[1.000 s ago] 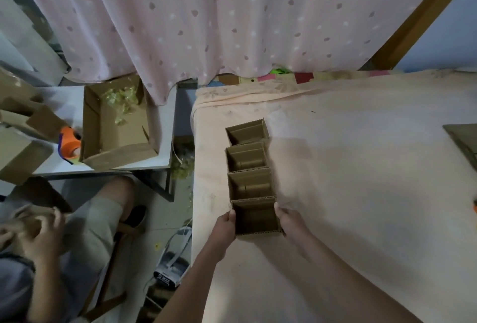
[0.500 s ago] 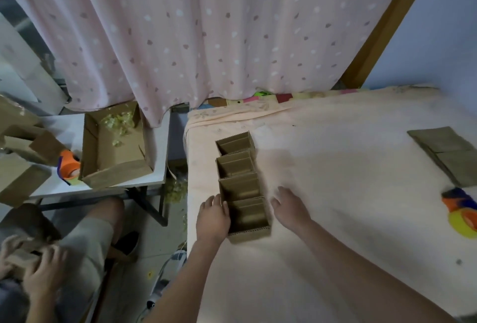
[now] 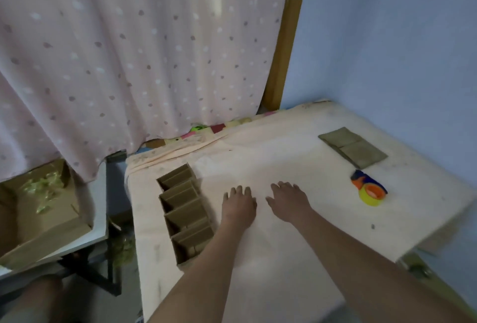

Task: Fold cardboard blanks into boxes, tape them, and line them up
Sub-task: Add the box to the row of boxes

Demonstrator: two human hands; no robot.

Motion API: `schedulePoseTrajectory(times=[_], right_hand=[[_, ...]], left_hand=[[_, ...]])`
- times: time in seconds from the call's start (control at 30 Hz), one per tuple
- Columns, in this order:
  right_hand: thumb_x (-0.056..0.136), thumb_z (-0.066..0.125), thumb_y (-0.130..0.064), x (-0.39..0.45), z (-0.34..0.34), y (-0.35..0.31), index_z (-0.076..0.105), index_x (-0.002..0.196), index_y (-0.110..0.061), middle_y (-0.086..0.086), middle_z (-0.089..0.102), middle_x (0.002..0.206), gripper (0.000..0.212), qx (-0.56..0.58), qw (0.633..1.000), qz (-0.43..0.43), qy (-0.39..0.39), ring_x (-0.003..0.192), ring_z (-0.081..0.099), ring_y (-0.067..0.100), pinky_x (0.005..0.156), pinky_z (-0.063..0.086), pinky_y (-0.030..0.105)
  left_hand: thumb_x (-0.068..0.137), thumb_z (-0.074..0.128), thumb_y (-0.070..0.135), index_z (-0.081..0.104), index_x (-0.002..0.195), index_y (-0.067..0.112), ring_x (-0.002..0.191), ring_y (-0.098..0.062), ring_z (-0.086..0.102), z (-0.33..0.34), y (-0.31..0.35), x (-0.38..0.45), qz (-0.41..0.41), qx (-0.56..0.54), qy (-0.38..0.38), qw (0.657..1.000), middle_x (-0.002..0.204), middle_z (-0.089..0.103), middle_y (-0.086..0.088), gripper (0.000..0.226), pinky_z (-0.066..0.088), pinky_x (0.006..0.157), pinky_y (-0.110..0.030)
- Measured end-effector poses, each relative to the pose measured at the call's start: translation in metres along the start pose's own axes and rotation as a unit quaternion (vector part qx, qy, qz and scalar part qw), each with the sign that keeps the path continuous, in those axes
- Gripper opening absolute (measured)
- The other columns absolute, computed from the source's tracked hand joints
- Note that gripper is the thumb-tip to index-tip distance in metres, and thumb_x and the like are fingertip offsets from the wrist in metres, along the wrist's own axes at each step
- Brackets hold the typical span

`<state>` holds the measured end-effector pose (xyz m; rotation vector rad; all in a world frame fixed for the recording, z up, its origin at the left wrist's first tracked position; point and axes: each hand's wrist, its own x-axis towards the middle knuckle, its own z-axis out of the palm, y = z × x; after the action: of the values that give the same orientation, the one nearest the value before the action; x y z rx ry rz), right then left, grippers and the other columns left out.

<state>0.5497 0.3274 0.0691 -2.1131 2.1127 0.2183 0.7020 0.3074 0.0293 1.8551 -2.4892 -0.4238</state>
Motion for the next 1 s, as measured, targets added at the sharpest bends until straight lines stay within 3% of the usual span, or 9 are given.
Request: schedulePoseTrajectory(times=[0.33,0.7,1.0], right_hand=[[0.105,0.036,-0.048,0.008,-0.025,0.117,0.054,0.133,-0.013,0.006,0.056,0.132,0.049,0.022,0.998,0.065,0.013,0.123,0.052,0.028,0.100,0.042,0.038],[0.105,0.036,-0.043,0.065,-0.057,0.287,0.053,0.133,-0.012,0.006,0.055,0.131,0.045,0.024,0.998,-0.005,0.060,0.122,0.052,0.028,0.100,0.040,0.038],[0.105,0.035,-0.041,0.095,-0.069,0.355,0.054,0.131,-0.013,0.007,0.055,0.130,0.043,0.041,0.996,-0.029,0.079,0.121,0.053,0.027,0.094,0.043,0.038]], left_hand=[[0.106,0.028,0.034,0.038,0.144,0.010,0.135,-0.029,0.038,-0.013,0.115,0.066,0.058,0.027,0.021,0.998,0.145,0.044,-0.010,0.046,0.028,0.114,-0.045],[0.106,0.028,0.034,0.037,0.144,0.010,0.134,-0.029,0.040,-0.018,0.258,0.153,0.000,0.040,0.043,0.998,0.144,0.045,-0.010,0.046,0.030,0.112,-0.042],[0.105,0.030,0.035,0.039,0.143,0.010,0.133,-0.027,0.040,-0.022,0.317,0.196,-0.015,0.055,0.050,0.997,0.144,0.046,-0.009,0.046,0.031,0.111,-0.040]])
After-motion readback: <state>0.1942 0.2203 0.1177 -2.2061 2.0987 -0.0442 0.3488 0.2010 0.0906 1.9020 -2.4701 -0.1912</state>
